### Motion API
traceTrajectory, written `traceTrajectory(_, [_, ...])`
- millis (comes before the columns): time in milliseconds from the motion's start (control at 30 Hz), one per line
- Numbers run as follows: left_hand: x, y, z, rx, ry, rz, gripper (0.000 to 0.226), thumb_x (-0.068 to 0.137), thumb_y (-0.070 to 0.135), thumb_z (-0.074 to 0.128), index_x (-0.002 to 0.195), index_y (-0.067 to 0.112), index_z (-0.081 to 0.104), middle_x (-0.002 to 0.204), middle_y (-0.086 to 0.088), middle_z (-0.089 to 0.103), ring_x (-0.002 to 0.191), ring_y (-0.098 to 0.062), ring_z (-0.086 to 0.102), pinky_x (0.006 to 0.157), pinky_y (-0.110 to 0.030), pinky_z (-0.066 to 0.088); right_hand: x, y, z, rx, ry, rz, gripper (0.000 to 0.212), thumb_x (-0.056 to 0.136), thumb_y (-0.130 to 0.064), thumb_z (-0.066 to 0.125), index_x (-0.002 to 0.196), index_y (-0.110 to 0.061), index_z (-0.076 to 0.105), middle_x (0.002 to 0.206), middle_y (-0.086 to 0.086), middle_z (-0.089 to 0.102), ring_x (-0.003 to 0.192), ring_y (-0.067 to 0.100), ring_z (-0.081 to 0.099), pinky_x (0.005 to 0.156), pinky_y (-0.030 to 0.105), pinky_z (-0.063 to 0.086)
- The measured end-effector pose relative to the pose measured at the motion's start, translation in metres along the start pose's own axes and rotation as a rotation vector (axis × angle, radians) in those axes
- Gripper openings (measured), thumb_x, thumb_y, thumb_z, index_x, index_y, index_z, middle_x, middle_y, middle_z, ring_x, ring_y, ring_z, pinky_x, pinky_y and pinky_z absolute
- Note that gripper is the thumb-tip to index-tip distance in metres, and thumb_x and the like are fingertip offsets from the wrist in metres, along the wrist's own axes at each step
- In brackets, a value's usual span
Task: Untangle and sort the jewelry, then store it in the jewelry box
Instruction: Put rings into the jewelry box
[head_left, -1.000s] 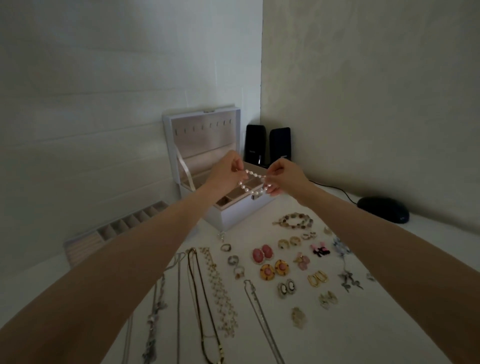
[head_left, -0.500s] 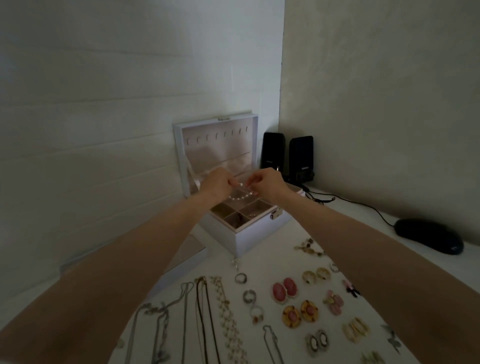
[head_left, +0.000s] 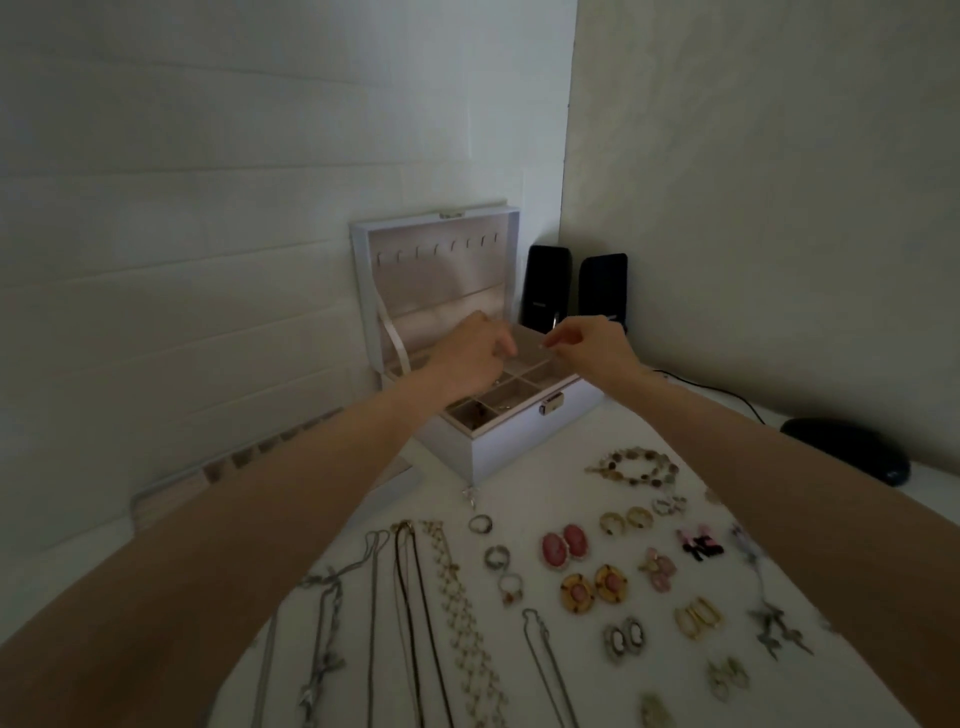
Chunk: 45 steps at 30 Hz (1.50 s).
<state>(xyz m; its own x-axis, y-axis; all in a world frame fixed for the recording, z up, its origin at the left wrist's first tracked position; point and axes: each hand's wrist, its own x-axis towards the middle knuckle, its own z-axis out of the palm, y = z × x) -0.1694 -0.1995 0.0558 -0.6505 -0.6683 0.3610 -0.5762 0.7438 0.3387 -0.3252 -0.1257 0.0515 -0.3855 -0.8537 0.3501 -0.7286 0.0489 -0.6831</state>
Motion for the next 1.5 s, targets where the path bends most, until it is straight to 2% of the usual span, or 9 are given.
traceTrajectory(200, [-0.023,0.059,0.019,-0.041,-0.035,0.209,0.013,0.090,0.012,0.056,0.097,0.016,0.066,0.098,0.007,0.055,0.090,-0.008,0.050,0.080,-0.024,0.043,-0.029,0.019,-0.036,-0.067,-0.078,0.021,0.015,0.084,-0.004,0.063,0.093,-0.014,0.070,0.084,-0.001,0.068,0.078,0.012,0.061,0.076,0.029,0.051])
traceTrajectory(333, [-0.037,0.081,0.043,-0.054,-0.249,0.246,0.015,0.088,0.016,0.062,0.102,0.012,0.065,0.105,-0.001,0.064,0.096,-0.017,0.059,0.075,-0.024,0.042,-0.056,0.032,-0.051,-0.275,-0.322,0.068,0.011,0.082,-0.006,0.066,0.089,-0.013,0.071,0.079,-0.003,0.063,0.065,0.006,0.055,0.054,0.007,0.041])
traceTrajectory(467, [-0.041,0.088,0.066,0.109,-0.407,0.229,0.028,0.092,0.024,0.059,0.118,0.013,0.059,0.116,-0.010,0.055,0.102,-0.025,0.056,0.081,-0.033,0.044,-0.075,0.049,-0.054,-0.448,-0.450,0.046,0.017,0.081,-0.020,0.073,0.096,-0.013,0.073,0.095,0.001,0.065,0.086,0.010,0.054,0.064,0.012,0.040])
traceTrajectory(600, [-0.042,0.088,0.082,0.138,-0.417,0.204,0.022,0.093,0.022,0.055,0.113,0.015,0.057,0.113,-0.009,0.049,0.103,-0.026,0.053,0.076,-0.029,0.038,-0.082,0.063,-0.049,-0.465,-0.457,0.080,0.020,0.077,-0.026,0.077,0.095,-0.017,0.072,0.102,0.002,0.067,0.094,0.016,0.059,0.079,0.024,0.045])
traceTrajectory(933, [-0.042,0.080,0.083,0.134,-0.383,0.218,0.019,0.086,0.020,0.059,0.104,0.013,0.061,0.113,-0.008,0.049,0.102,-0.023,0.050,0.078,-0.031,0.040,-0.086,0.066,-0.044,-0.513,-0.457,0.002,0.018,0.087,-0.027,0.064,0.098,-0.013,0.067,0.099,0.000,0.062,0.098,0.019,0.057,0.082,0.029,0.045])
traceTrajectory(1033, [-0.040,0.079,0.079,0.003,-0.291,0.160,0.015,0.085,0.023,0.063,0.096,0.014,0.061,0.107,-0.005,0.055,0.099,-0.021,0.052,0.080,-0.032,0.043,-0.083,0.066,-0.046,-0.314,-0.401,0.027,0.006,0.084,-0.021,0.066,0.083,-0.018,0.060,0.086,-0.006,0.058,0.090,0.016,0.058,0.074,0.023,0.042])
traceTrajectory(1133, [-0.037,0.080,0.071,-0.412,-0.226,-0.038,0.010,0.085,0.016,0.063,0.083,0.016,0.053,0.089,-0.001,0.059,0.085,-0.019,0.056,0.074,-0.030,0.045,-0.080,0.061,-0.052,0.120,-0.354,0.128,0.012,0.083,-0.008,0.065,0.077,-0.011,0.055,0.074,0.001,0.067,0.074,0.015,0.062,0.072,0.025,0.046])
traceTrajectory(1300, [-0.036,0.088,0.049,-0.970,-0.197,-0.227,0.008,0.092,0.006,0.055,0.088,0.009,0.048,0.072,-0.007,0.061,0.065,-0.012,0.067,0.062,-0.020,0.055,-0.075,0.049,-0.063,0.565,-0.269,0.176,0.008,0.088,-0.002,0.060,0.092,-0.009,0.058,0.072,0.009,0.065,0.063,0.016,0.064,0.064,0.025,0.054])
traceTrajectory(1500, [-0.032,0.082,0.032,-0.897,-0.116,-0.221,0.012,0.088,0.004,0.060,0.097,0.007,0.054,0.074,-0.002,0.059,0.054,-0.001,0.056,0.051,-0.012,0.044,-0.066,0.038,-0.065,0.905,-0.241,0.264,0.021,0.089,0.007,0.051,0.101,-0.008,0.059,0.077,0.007,0.063,0.060,0.013,0.063,0.074,0.031,0.057])
